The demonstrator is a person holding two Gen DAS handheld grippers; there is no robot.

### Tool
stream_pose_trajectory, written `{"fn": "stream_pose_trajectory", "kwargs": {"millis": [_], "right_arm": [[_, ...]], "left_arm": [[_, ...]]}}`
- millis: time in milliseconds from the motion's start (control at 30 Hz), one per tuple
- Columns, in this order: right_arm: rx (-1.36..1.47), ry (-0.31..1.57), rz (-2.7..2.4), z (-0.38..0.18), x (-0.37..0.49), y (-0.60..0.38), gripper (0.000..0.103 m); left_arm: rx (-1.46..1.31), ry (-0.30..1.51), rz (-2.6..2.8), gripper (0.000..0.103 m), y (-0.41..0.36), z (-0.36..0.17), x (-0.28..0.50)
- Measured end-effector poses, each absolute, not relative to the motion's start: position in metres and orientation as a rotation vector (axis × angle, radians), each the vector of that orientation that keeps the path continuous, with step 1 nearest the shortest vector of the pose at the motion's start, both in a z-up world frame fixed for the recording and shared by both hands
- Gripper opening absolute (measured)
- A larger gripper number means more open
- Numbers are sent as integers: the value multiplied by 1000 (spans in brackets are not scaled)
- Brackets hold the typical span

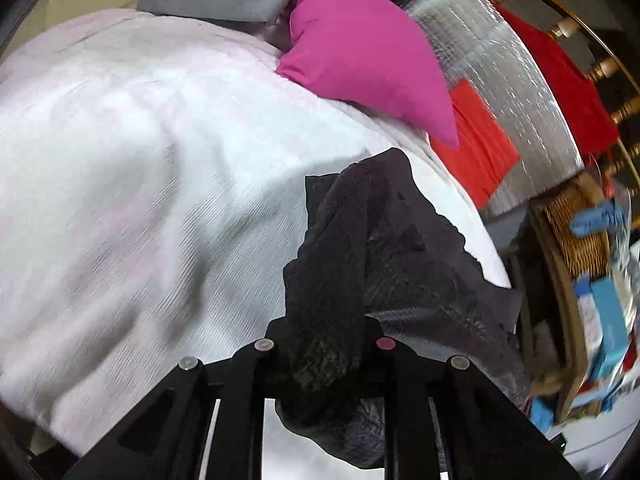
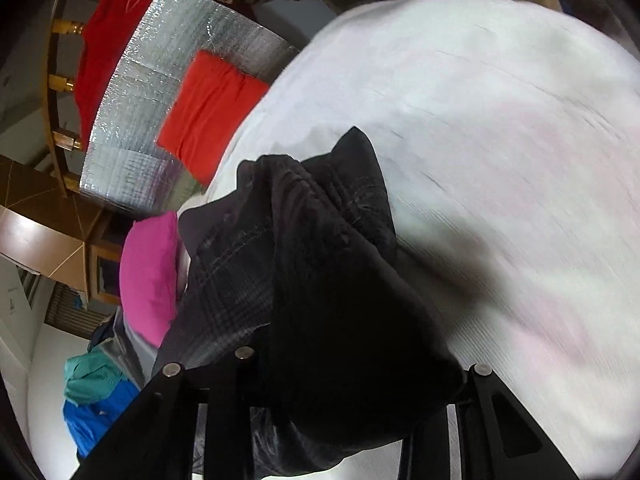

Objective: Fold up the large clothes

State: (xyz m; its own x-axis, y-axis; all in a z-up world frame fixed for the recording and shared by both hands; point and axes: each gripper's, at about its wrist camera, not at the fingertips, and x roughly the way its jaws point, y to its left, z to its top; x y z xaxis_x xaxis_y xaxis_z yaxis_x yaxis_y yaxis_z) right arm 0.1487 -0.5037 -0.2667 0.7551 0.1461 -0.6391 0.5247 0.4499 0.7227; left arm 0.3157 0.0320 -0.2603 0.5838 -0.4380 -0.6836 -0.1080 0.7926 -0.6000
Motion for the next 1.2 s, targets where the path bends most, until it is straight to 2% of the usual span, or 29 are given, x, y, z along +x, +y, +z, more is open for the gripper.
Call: {"fn": "stream_pose_trajectory", "kwargs": {"millis": [133, 200, 233, 267, 300, 333, 367, 467, 500, 567, 667, 867, 967, 1100, 1133, 1167, 1200], "right_arm": [[1055, 725, -257, -268, 117, -495, 36], [1024, 755, -258, -263, 115, -493, 43], [1018, 767, -255, -261, 113, -492, 47], [1006, 797, -256, -255, 108, -490, 59], [991, 812, -254, -250, 106, -489, 69], [961, 823, -244, -243, 101, -486, 70], [908, 846, -234, -233, 95, -484, 70], [721, 918, -207, -199, 80, -475, 70], [678, 907, -193, -188, 75, -474, 70], [598, 864, -178, -162, 77, -470, 70], [541, 773, -141, -136, 107, -465, 73], [357, 746, -129, -136, 209, -443, 74], [255, 765, -147, -151, 254, -431, 74], [184, 872, -138, -186, 311, -424, 74], [167, 898, -141, -196, 317, -423, 74], [153, 916, -142, -205, 324, -422, 73], [149, 932, -141, -212, 326, -422, 64]], "left_arm": [[-616, 939, -223, 21, 38, -270, 278], [-597, 958, -223, 29, 41, -270, 275], [-607, 982, -215, 35, 47, -269, 274], [-622, 997, -209, 41, 52, -266, 273], [-637, 1003, -202, 41, 59, -263, 269], [-649, 990, -201, 43, 68, -256, 262], [-647, 985, -198, 49, 74, -251, 256], [-605, 905, -159, 56, 93, -221, 236], [-580, 869, -143, 58, 97, -211, 228], [-521, 801, -118, 73, 92, -185, 232], [-401, 806, -138, 81, 60, -167, 258], [-302, 1035, -238, 83, -30, -209, 342], [-301, 1072, -253, 83, -57, -235, 366], [-130, 1056, -221, 83, -80, -251, 375], [-115, 1055, -214, 78, -81, -253, 375], [-90, 1041, -200, 68, -84, -256, 375], [-61, 1030, -185, 62, -88, -257, 376]]}}
